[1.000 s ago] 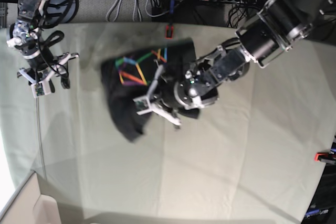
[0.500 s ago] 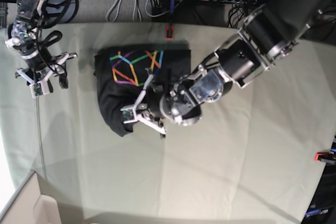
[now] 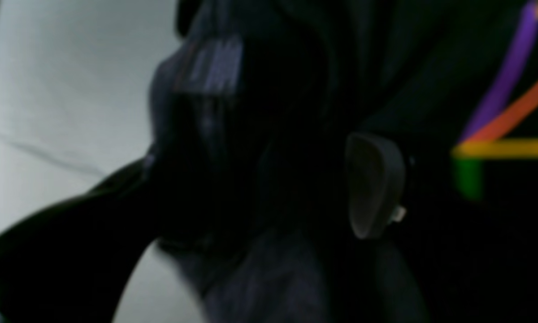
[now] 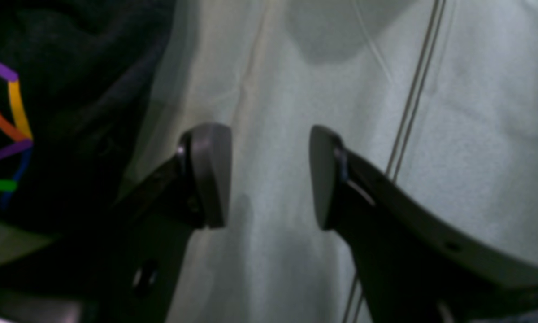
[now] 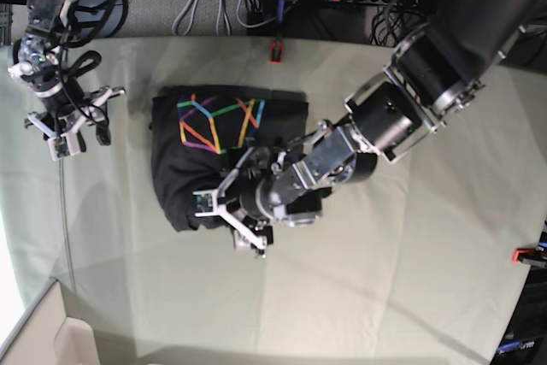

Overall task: Layout the t-shirt on the table in an organized manner, then fold the t-shirt properly
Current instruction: 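Rotate and drag the folded shirt with the left gripper to square it, then release the shirt and move both grippers to its collar edge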

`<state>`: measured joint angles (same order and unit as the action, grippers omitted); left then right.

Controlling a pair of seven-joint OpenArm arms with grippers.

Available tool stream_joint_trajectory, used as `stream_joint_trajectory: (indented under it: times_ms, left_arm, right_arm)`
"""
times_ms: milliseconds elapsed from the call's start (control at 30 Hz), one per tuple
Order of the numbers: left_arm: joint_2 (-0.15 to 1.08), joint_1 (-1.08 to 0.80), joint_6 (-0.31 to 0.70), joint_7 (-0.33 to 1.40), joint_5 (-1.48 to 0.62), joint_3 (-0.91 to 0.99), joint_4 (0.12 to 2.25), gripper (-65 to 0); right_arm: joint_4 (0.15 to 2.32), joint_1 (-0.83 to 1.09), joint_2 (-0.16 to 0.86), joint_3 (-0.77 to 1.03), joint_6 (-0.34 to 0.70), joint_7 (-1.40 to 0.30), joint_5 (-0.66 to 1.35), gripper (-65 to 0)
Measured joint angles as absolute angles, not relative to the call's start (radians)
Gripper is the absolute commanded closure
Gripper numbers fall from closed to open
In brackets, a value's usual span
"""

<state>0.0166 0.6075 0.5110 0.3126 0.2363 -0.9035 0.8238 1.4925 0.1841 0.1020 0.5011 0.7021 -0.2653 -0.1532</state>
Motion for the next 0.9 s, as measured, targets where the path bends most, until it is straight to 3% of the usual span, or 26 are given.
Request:
stream_joint_trajectory:
  times_ms: [400, 700, 900]
  left_arm:
    - [0.029, 0.588, 0.517, 0.323, 0.329, -0.437, 0.944, -50.9]
    - [0.128, 0.328, 0.52, 0.619, 0.313, -0.108, 1.309, -50.8]
    - [0.051, 0.028, 0.512, 0.753, 0.323, 0.15, 1.541, -50.8]
  right_arm:
    - [1.493, 0.184, 0.099, 0.496, 0.702, -0.267, -0.153, -28.4]
    - [1.493, 0.146, 0.071, 0.496, 0.702, -0.265, -0.152, -28.8]
    - [1.493, 0.141, -0.004, 0.491, 0.702, -0.269, -0.153, -28.9]
